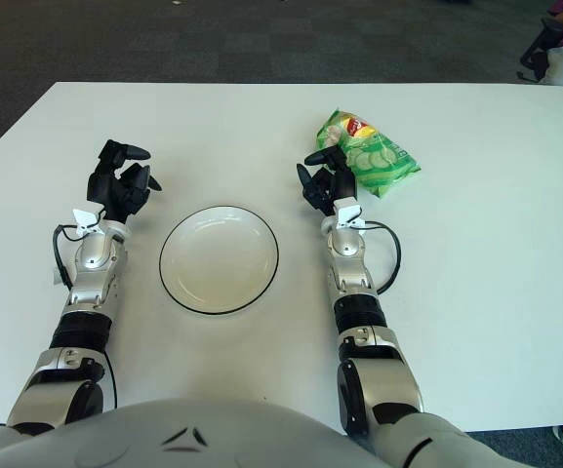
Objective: Put the snack into the plate.
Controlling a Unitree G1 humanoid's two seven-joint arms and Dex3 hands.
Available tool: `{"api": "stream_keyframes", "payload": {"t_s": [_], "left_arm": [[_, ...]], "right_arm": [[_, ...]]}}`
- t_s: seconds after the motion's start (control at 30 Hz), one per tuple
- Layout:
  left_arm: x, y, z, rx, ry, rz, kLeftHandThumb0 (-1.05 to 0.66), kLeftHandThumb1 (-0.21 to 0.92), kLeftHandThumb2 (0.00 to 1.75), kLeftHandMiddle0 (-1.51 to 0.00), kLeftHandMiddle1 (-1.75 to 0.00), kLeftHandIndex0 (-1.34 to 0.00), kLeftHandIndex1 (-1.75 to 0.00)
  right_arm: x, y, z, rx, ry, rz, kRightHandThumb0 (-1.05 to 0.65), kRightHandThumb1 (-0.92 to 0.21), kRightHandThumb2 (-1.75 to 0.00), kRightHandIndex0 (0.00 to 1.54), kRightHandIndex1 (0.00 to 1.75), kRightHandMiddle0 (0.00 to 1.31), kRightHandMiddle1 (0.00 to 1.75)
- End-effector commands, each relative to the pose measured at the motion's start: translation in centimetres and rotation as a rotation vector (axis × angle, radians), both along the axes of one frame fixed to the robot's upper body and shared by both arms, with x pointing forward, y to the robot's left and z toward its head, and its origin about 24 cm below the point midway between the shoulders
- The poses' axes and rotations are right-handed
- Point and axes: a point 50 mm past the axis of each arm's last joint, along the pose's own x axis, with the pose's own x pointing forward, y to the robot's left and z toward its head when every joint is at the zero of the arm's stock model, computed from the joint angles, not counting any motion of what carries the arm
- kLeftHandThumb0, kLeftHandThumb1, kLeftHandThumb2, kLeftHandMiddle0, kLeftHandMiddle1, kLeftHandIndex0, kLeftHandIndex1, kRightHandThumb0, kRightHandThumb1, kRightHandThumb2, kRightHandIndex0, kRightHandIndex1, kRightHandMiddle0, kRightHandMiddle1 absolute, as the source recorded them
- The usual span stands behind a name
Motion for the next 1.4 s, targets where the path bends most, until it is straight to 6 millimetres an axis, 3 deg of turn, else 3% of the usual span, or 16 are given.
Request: {"api": "stream_keyframes", "payload": {"t_s": [0.0, 0.27, 0.57, 1.03, 1.2, 1.37], "left_arm": [[0.0, 0.2, 0.1, 0.001, -0.010, 0.003, -0.36, 0.91, 0.33, -0.83, -1.62, -0.43, -1.53], [0.0, 0.1, -0.2, 0.003, -0.006, 0.005, -0.36, 0.91, 0.33, -0.83, -1.62, -0.42, -1.53], [-0.1, 0.1, -0.4, 0.002, -0.003, 0.004, -0.36, 0.91, 0.33, -0.83, -1.63, -0.42, -1.53], [-0.1, 0.2, -0.5, 0.008, 0.002, 0.007, -0.36, 0.92, 0.32, -0.82, -1.63, -0.42, -1.53], [-0.1, 0.2, -0.5, 0.009, 0.000, 0.008, -0.36, 0.92, 0.32, -0.82, -1.63, -0.42, -1.53], [-0.2, 0.1, -0.4, 0.010, 0.000, 0.009, -0.36, 0.92, 0.32, -0.82, -1.63, -0.42, -1.53]], "right_arm": [[-0.2, -0.6, 1.5, -0.034, -0.102, -0.036, -0.35, -0.92, -0.36, 0.77, 1.71, 0.37, 1.58], [-1.1, -2.6, 4.1, -0.177, -0.233, -0.167, -0.35, -0.92, -0.33, 0.80, 1.63, 0.40, 1.55], [-0.7, -4.8, 5.3, -0.325, -0.299, -0.200, -0.35, -0.92, -0.30, 0.83, 1.59, 0.44, 1.50], [-0.2, -5.3, 7.4, -0.564, -0.515, -0.377, -0.36, -0.92, -0.27, 0.81, 1.58, 0.47, 1.46], [0.6, -6.0, 8.0, -0.727, -0.469, -0.425, -0.36, -0.92, -0.27, 0.78, 1.56, 0.47, 1.46], [1.6, -6.9, 8.2, -0.862, -0.394, -0.428, -0.36, -0.92, -0.27, 0.76, 1.39, 0.46, 1.46]]}}
